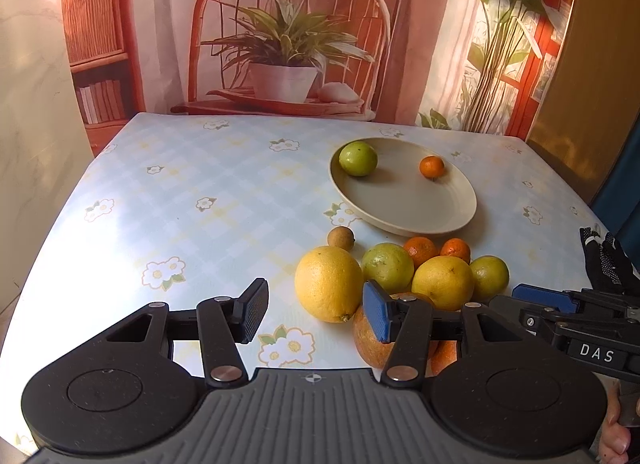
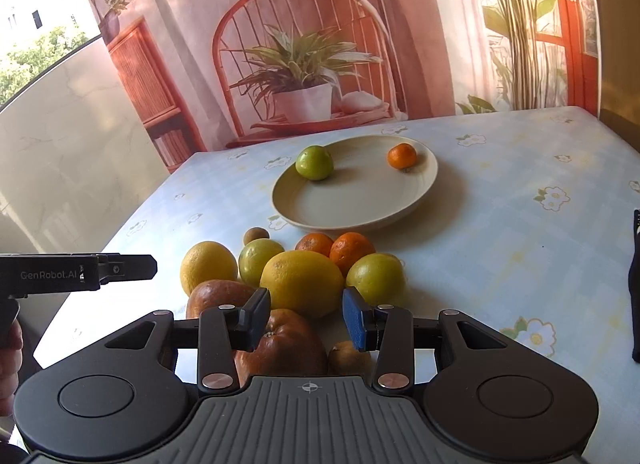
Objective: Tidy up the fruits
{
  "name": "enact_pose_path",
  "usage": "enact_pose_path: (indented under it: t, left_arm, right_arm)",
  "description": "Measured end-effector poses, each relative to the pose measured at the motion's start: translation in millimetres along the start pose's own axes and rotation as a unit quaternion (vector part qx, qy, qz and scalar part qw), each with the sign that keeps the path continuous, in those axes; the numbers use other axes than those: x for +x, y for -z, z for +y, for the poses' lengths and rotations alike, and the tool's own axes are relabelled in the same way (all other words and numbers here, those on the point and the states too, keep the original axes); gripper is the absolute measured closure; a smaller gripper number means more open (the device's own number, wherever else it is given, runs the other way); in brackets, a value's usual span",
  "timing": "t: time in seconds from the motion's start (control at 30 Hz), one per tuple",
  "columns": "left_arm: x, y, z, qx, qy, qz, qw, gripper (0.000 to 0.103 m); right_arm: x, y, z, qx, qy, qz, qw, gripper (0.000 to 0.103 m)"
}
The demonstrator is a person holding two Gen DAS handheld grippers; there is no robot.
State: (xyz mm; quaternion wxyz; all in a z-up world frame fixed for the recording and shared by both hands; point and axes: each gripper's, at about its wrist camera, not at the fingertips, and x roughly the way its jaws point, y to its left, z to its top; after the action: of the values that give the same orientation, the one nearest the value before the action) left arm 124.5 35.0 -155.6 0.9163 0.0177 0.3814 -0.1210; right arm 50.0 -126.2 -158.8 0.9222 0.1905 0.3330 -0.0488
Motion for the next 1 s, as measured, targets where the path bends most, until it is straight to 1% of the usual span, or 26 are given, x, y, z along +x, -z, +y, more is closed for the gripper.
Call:
enact_pose_path:
  t: [0.13,0.2,0.37,0.57,0.77,1.0]
  left_arm:
    - [-2.2,8.6,-6.2,0.007,0.01,-0.003,0.9999,0.048]
    - [-2.6,12.9,-10.4,0.013,0.012,-0.005,0.9998,0.048]
    - [-3.9,18.7,-17.1,0.02,0.019,-0.006,0.9996,0.048]
    - [-5.1,22.0,-16.2,0.01,0.038,-0.005,0.9992,0.049]
    - [-2.8,26.2,-16.4,0.002,0.045,0.0,0.999,0.049]
    - [0.9,29.7,-10.6,-0.016,0.054,0.008,0.9984,0.049]
  right_arm:
    - [-5.1,14.3,2.0,0.002,-0.006,0.004,1.0,0.065]
    - [-8.2,19.9,1.6,0.003,-0.01,0.001,1.0,0.06]
    - [-12.7,29.7,1.1,0.005,-0.016,0.0,1.0,0.06]
    - [-13.2,32.3,5.7,-0.007,-0.027,0.008,1.0,0.06]
    - [-6.9,36.6,11.2,-0.016,-0.037,0.025,0.999,0.059]
    - [-0.2,39.6,14.3,-0.03,-0.027,0.03,0.999,0.057]
